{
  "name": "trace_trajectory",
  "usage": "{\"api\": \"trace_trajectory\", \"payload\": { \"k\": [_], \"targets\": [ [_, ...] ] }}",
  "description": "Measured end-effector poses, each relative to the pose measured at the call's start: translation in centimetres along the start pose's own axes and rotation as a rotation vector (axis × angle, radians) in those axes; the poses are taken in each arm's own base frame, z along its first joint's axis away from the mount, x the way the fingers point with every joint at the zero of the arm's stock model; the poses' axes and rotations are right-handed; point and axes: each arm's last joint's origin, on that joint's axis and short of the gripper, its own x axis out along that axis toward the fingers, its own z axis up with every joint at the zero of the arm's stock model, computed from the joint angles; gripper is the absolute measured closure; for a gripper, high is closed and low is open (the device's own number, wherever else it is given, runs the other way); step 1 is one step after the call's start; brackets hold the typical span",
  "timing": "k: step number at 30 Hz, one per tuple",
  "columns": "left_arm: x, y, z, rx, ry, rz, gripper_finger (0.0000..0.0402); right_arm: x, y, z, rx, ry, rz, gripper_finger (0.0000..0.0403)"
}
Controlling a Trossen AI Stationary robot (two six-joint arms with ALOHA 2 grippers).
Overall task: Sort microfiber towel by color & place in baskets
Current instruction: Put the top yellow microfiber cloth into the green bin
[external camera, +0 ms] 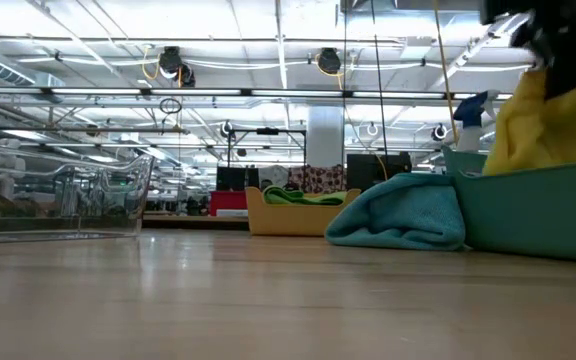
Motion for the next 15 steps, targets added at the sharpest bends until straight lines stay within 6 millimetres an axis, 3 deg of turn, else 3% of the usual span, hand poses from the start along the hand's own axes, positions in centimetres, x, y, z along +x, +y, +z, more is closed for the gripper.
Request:
{"api": "trace_trajectory", "payload": {
  "k": [8, 15],
  "targets": [
    [0.0, -0.1, -0.3, 0.011, 0.026, -0.01, 0.0104, 1.7, 0.5, 2.8, -0.128, 0.024, 0.143, 0.0394],
    [0.0, -0.1, -0.4, 0.016, 0.04, -0.015, 0.0104, 2.3, -0.1, 3.4, -0.152, 0.055, 0.175, 0.0394]
  ]
}}
